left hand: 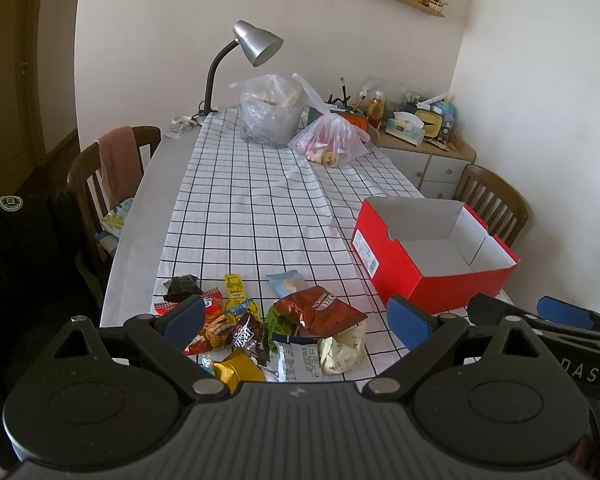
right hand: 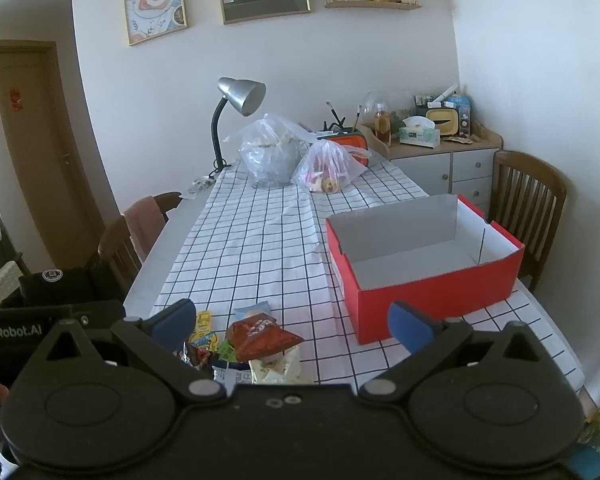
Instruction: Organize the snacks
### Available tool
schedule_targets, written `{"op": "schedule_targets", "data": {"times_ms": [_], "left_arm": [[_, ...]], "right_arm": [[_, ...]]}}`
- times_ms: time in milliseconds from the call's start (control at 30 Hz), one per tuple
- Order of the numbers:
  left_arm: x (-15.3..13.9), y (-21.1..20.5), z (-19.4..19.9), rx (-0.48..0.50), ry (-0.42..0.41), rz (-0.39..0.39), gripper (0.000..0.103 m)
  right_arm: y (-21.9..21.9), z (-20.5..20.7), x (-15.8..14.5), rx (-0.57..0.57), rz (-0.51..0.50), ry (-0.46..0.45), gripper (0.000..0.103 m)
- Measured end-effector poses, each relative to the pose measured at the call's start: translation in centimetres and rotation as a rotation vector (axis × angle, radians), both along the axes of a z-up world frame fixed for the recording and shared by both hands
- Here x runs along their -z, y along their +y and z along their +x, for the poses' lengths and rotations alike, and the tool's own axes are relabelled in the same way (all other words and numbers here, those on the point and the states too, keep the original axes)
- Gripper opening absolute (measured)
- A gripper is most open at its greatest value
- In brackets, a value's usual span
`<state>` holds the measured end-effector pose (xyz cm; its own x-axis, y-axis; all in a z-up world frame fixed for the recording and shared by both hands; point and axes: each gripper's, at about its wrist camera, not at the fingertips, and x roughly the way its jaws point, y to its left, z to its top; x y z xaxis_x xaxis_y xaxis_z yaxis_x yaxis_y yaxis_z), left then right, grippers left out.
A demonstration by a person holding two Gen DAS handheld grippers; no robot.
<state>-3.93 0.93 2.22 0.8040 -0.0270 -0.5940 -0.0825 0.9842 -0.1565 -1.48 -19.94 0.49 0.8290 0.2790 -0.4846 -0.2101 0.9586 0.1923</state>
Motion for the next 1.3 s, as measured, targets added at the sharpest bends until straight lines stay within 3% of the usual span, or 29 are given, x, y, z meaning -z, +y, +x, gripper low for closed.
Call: {"op": "schedule_targets", "data": {"times_ms": [700,1300], "left_arm": [[0.1,0.3,0.2,-0.009,0.007,-0.006,0.098],[3.4,2.6,4.0,-0.124,0.126,-0.019,0.098]], "right_arm": [[0.4,0.4,0.2,-0.03,-0.007,0.006,0.103],[2.4,6.3,3.7,-0.138,-0.031,0.107,0.1]]}}
